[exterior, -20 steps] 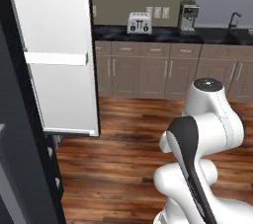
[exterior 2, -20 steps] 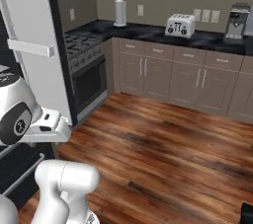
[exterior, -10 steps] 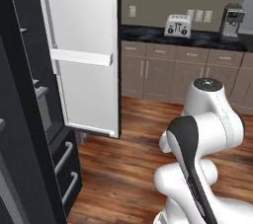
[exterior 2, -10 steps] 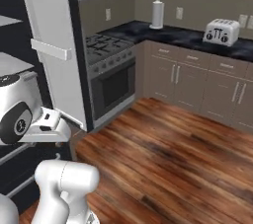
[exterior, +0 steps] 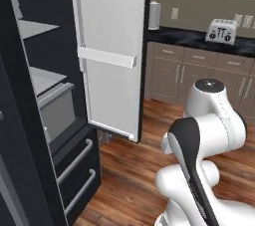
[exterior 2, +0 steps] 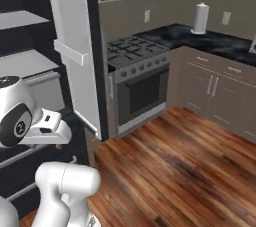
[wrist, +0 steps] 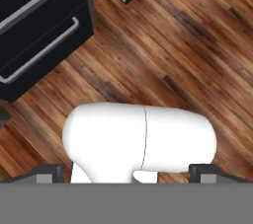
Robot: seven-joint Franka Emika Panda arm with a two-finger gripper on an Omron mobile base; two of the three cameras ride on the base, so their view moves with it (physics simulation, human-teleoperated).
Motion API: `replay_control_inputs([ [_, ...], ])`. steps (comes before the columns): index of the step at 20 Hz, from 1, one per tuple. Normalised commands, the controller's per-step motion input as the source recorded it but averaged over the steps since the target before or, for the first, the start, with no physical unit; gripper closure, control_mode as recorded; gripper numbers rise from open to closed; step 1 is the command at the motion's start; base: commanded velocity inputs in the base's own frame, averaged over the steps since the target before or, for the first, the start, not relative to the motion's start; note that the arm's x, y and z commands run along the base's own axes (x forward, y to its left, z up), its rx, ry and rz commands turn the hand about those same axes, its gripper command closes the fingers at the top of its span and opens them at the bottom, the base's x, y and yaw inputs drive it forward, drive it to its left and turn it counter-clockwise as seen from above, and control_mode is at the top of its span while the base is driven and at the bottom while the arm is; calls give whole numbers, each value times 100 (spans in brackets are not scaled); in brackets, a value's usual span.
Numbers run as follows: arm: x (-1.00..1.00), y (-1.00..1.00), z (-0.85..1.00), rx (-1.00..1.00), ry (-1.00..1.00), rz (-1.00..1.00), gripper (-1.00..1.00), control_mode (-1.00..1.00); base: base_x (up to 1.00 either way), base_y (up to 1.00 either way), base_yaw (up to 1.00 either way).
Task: Gather the onion and garlic from the fridge and place them on a tray on the dining counter. Then gather the fishs from the fridge and place them on the other tray.
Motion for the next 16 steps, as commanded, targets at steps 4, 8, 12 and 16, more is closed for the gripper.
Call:
replay_control_inputs([
  [4,0,0,0,0,0,0,-100,100,48,-13,38],
  [8,0,0,0,0,0,0,-100,100,47,-8,40],
  [12,0,0,0,0,0,0,-100,100,52,-5,41],
  [16,0,0,0,0,0,0,-100,100,57,-9,42],
])
